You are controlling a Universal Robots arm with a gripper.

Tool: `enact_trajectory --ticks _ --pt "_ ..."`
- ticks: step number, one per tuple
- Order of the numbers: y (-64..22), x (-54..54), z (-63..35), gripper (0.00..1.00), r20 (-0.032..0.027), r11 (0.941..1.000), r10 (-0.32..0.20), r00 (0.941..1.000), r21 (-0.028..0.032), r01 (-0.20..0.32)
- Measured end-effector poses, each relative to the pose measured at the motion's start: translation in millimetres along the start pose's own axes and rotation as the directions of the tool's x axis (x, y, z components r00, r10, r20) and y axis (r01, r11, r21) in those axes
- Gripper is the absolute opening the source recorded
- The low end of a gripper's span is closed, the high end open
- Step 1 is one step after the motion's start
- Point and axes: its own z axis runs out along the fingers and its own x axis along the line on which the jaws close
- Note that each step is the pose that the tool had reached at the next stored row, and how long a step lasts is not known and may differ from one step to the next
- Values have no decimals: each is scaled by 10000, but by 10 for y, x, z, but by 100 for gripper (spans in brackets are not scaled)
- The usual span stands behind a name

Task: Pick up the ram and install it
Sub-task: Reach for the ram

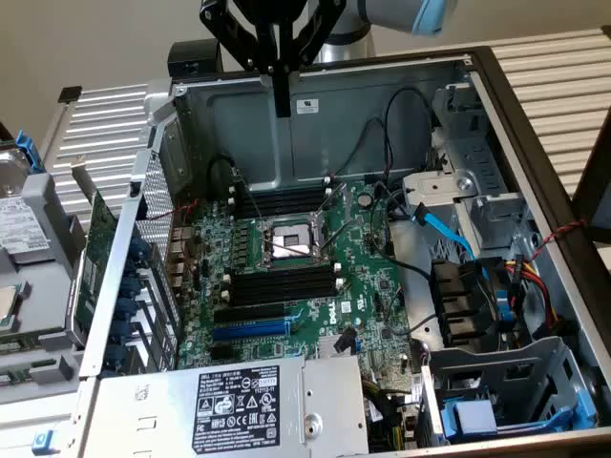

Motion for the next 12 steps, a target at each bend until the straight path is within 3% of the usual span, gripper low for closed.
enact_trajectory --ticks 12 --pt "0 1 0 11 0 10000 0 10000 0 0"
